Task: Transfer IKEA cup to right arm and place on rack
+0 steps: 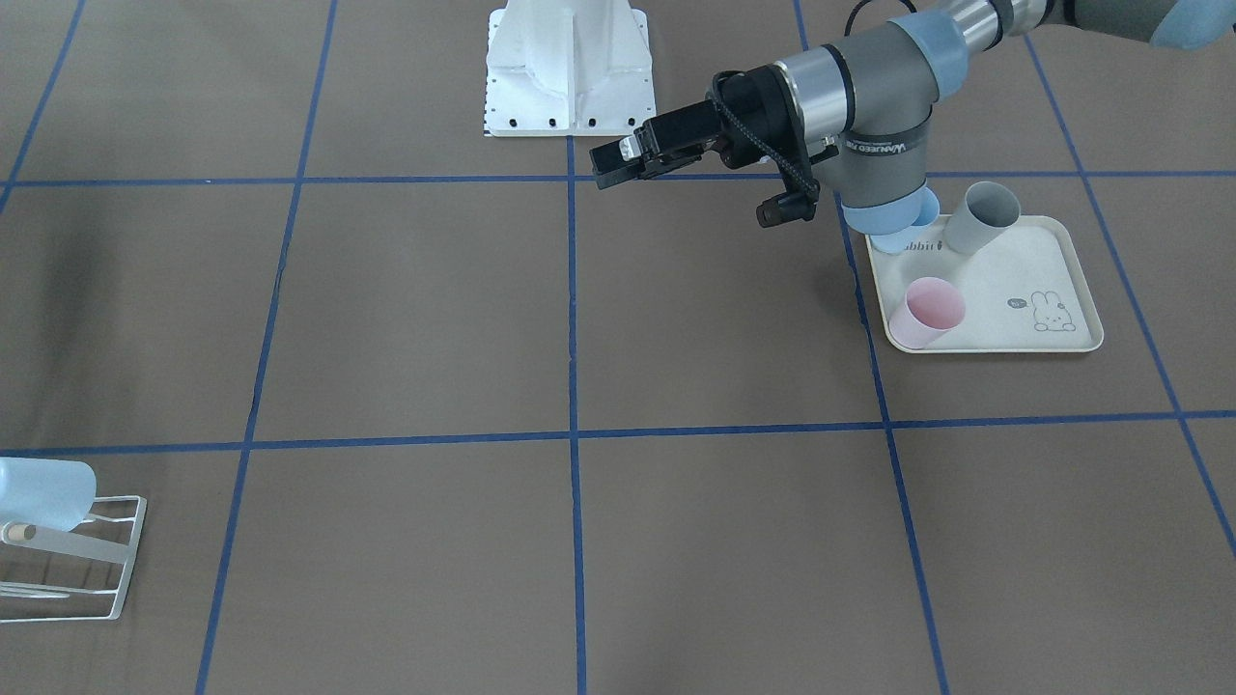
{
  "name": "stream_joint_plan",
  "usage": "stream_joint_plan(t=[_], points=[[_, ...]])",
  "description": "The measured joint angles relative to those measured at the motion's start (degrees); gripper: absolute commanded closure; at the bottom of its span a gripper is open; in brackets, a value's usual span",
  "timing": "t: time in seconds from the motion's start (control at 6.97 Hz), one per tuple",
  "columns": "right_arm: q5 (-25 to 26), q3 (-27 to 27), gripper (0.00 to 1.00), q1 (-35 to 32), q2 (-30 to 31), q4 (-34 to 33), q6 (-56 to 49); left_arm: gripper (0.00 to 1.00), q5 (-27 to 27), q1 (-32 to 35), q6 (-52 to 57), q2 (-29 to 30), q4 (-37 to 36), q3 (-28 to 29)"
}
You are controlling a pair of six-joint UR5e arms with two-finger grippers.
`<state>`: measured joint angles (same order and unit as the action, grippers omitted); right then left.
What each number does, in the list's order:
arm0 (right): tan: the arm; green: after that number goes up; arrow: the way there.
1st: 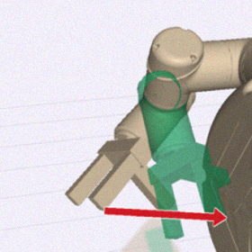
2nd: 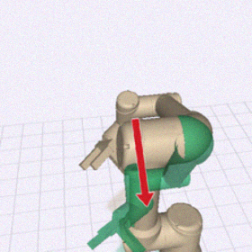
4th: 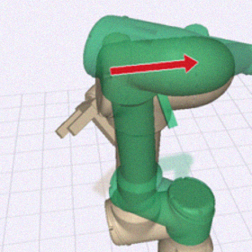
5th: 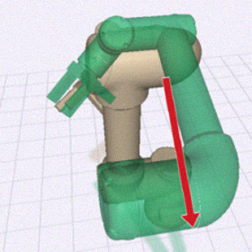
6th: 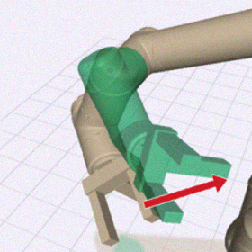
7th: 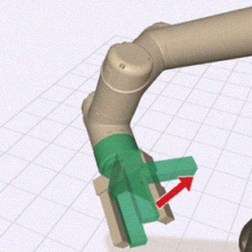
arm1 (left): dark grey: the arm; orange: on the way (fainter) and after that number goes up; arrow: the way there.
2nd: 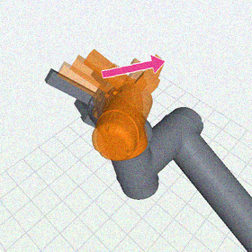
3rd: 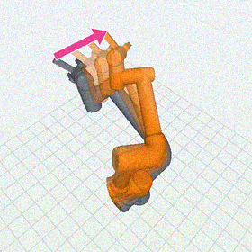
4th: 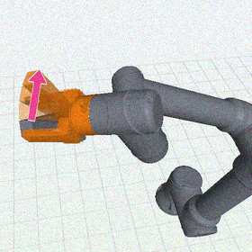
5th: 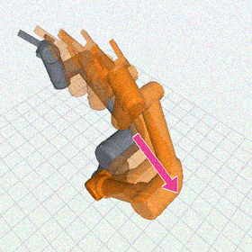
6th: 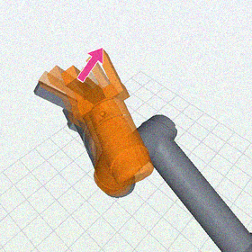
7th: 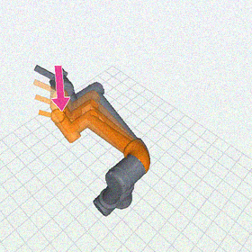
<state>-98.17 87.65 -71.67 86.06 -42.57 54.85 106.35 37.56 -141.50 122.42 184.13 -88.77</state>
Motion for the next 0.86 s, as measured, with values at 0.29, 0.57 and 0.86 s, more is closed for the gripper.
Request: stream_joint_plan(t=[0.29,0.57,0.86], points=[[0.15,-1.88,0.00,0.39,-1.37,0.07,0.12,0.01,0.00,0.04,0.00,0.04,0.00,0.00],[0.40,-4.32,0.00,0.99,-3.25,1.39,0.48,0.01,0.00,0.19,0.13,0.07,0.00,-0.05],[0.32,-5.01,0.00,1.42,-3.85,2.40,0.65,0.01,0.29,0.72,2.67,-0.22,-0.61,-0.17]])
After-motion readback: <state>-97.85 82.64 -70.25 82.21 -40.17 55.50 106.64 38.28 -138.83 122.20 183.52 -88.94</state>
